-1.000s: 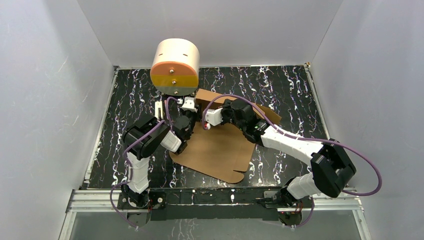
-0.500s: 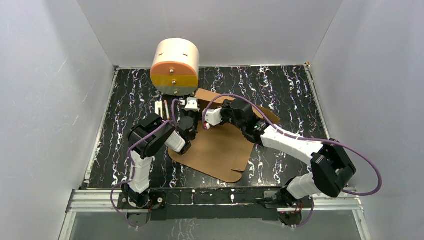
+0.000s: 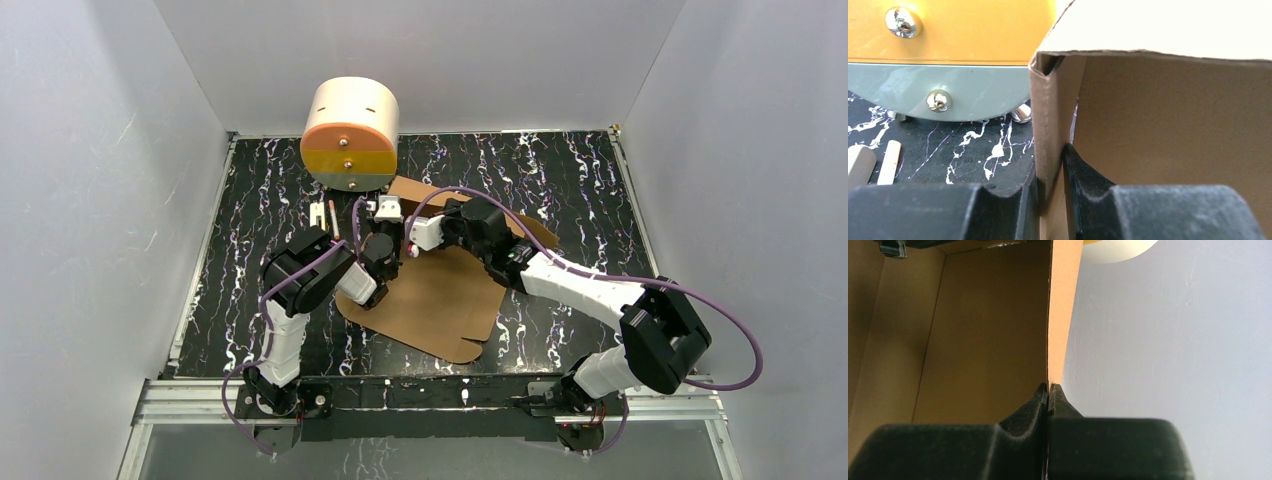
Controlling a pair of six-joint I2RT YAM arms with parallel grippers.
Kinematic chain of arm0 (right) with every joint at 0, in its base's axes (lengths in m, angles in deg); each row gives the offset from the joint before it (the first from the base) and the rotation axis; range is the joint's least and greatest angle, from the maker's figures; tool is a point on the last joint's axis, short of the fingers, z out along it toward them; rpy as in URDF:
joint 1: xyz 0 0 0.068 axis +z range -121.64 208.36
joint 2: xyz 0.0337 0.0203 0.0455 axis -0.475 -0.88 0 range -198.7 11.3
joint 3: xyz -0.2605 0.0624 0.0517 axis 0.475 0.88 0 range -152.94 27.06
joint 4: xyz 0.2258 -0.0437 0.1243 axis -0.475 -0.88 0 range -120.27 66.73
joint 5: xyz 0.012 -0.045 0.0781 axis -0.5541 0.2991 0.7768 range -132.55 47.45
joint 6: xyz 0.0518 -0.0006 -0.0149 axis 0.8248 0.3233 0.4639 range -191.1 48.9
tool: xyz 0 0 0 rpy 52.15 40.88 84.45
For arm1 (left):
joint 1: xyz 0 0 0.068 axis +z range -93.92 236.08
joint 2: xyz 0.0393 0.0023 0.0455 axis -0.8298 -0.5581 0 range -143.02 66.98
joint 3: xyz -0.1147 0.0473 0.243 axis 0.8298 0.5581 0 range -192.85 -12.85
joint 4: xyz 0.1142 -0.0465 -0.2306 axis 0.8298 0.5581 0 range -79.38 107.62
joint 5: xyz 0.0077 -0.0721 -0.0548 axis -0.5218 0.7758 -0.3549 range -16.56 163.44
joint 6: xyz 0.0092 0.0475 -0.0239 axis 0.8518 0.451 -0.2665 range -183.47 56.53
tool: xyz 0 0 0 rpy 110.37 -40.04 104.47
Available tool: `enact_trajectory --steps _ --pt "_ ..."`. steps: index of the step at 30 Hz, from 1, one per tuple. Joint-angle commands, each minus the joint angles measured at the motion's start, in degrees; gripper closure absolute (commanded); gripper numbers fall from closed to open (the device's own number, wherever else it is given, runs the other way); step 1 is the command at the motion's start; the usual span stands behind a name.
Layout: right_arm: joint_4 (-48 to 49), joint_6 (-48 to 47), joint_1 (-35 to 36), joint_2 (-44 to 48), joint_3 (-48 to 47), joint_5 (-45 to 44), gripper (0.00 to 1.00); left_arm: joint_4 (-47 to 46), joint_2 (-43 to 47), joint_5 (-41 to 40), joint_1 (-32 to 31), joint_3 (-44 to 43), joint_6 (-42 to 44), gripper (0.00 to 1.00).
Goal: Fold the paper box
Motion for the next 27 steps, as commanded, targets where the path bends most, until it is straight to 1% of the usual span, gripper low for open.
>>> enact_trajectory --steps 1,4,7,13,17,22,27 --pt "-3.5 3.1 1.02 -0.38 2.15 2.42 0.98 -12.32 -0.88 -12.19 1.98 -1.86 3.34 0.86" --pt "-2.61 3.49 1.01 -0.44 2.4 3.17 0.96 -13.25 -0.63 -9.08 1.95 -0.5 2.66 0.85" --pt "-0.78 4.05 1.02 -0.19 2.78 3.06 0.95 -13.41 0.36 -5.71 2.0 1.07 2.18 0.81" --pt "1.93 4.34 1.02 -0.01 3.44 2.76 0.9 -13.43 3.14 -2.12 1.95 4.22 2.76 0.69" --pt "1.95 5.01 1.02 -0.54 3.02 2.19 0.89 -13.35 5.79 0.35 1.95 6.79 2.45 0.64" --pt "2.08 5.71 1.02 0.35 3.1 2.48 0.83 -13.36 10.76 2.69 1.95 11.23 2.15 0.61" --pt "3.38 6.06 0.97 1.39 3.62 3.07 0.74 -11.96 17.79 3.74 1.96 17.52 1.6 0.57"
